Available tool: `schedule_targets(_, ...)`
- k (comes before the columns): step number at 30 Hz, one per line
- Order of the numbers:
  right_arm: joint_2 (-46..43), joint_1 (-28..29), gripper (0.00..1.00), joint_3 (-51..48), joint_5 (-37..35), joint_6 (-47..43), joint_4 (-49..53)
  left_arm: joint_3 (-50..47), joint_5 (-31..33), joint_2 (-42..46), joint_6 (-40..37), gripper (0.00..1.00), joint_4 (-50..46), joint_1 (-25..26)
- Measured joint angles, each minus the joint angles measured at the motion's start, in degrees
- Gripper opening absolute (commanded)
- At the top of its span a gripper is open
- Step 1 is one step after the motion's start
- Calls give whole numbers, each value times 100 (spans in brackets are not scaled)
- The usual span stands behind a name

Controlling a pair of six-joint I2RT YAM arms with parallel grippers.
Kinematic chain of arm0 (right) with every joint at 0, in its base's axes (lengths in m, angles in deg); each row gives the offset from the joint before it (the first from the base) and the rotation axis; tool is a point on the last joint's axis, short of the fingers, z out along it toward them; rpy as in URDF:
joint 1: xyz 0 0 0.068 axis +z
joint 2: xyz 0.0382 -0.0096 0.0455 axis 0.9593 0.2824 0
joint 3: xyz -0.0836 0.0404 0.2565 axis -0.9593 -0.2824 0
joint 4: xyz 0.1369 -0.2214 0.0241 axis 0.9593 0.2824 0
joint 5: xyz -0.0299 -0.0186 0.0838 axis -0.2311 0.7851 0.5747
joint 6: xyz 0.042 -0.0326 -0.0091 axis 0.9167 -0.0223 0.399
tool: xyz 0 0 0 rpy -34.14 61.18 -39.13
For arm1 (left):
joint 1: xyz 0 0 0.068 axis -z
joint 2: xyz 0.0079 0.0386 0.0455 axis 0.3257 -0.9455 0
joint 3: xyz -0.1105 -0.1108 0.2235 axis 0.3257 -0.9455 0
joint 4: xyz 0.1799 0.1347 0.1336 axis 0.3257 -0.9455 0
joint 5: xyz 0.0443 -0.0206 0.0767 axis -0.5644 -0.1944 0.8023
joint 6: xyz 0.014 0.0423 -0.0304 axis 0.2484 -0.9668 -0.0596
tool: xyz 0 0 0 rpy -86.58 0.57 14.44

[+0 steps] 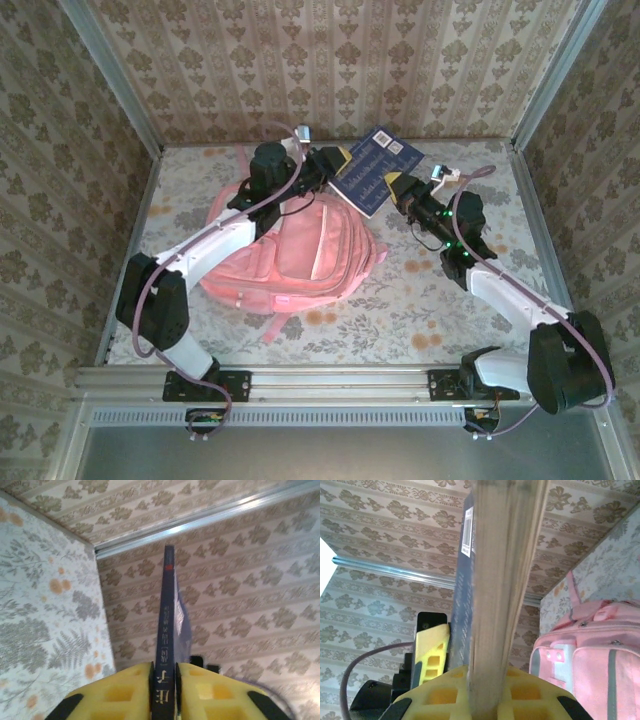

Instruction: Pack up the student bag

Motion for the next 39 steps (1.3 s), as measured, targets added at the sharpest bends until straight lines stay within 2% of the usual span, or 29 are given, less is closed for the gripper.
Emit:
schedule_targets(2, -122, -59, 0, 28, 151, -258, 328, -144, -254, 111, -173, 54, -118, -46)
schedule_targets(5, -166, -236, 0, 63, 573, -564, 586, -350, -734, 286, -365, 64, -221, -175)
schedule_targets(11, -155, -507, 0, 98, 1792, -927, 702, -581, -1733, 393, -505, 68, -214, -439)
schedule_targets(17, -50, -433, 0, 271, 2855, -1165, 750, -621, -2651, 385, -520, 66, -92, -544)
schedule_targets(20, -50, -385, 0, 393, 3180, -1381, 964, -603, -2997, 380, -535, 58, 7, -544)
schedule_targets(22, -50, -372, 0, 468, 3333, -1565, 1163, -573, -3180, 380, -577, 49, 37, -544)
schedule_targets(29, -50, -354, 0, 538, 3497, -1860, 1451, -509, -3416, 278, -723, 7, 31, -568)
schedule_targets(30, -50, -354, 4, 546, 3495, -1864, 1478, -511, -3445, 236, -708, 3, 55, -586)
schedule_targets(33, -50, -350, 40, 575, 3475, -1880, 1567, -525, -3462, 197, -654, 0, 107, -599)
schedule_targets(36, -55, -258, 64, 573, 3397, -1810, 1543, -682, -3241, 227, -584, 0, 385, -623)
schedule_targets(39, -103, 9, 81, 505, 3209, -1644, 1252, -953, -2894, 278, -295, 0, 651, -704)
